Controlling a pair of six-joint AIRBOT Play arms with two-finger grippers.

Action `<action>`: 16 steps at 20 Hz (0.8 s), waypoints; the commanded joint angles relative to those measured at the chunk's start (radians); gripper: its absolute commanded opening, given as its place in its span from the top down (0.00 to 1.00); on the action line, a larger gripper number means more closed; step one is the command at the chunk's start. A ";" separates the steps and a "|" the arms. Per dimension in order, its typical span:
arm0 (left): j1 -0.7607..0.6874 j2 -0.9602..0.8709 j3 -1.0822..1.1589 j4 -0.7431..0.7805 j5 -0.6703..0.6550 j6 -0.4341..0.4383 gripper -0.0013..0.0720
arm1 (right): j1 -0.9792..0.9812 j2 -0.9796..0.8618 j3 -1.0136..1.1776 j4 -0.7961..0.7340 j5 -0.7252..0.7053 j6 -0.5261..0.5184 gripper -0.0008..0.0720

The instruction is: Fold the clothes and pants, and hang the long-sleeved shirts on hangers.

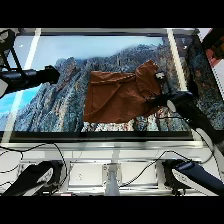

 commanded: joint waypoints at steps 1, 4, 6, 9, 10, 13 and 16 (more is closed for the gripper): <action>-0.019 0.059 -0.056 0.036 -0.030 0.006 0.03 | -0.062 0.168 0.017 -0.001 0.045 0.159 0.97; -0.019 0.182 -0.244 0.031 -0.029 -0.075 0.06 | -0.182 0.319 0.006 0.000 0.155 0.224 0.97; -0.019 0.271 -0.418 -0.026 -0.011 -0.137 0.16 | -0.273 0.417 -0.037 -0.001 0.216 0.223 0.97; -0.019 0.380 -0.678 -0.268 0.070 -0.154 0.16 | -0.396 0.539 -0.131 0.040 0.285 0.217 0.97; -0.019 0.399 -0.750 -0.360 0.111 -0.154 0.16 | -0.416 0.568 -0.158 0.074 0.289 0.196 0.97; -0.030 0.406 -0.902 -0.555 0.216 -0.084 0.16 | -0.418 0.585 -0.184 0.134 0.285 0.178 0.97; -0.051 0.392 -0.929 -0.578 0.258 0.008 0.16 | -0.418 0.583 -0.184 0.170 0.253 0.178 0.97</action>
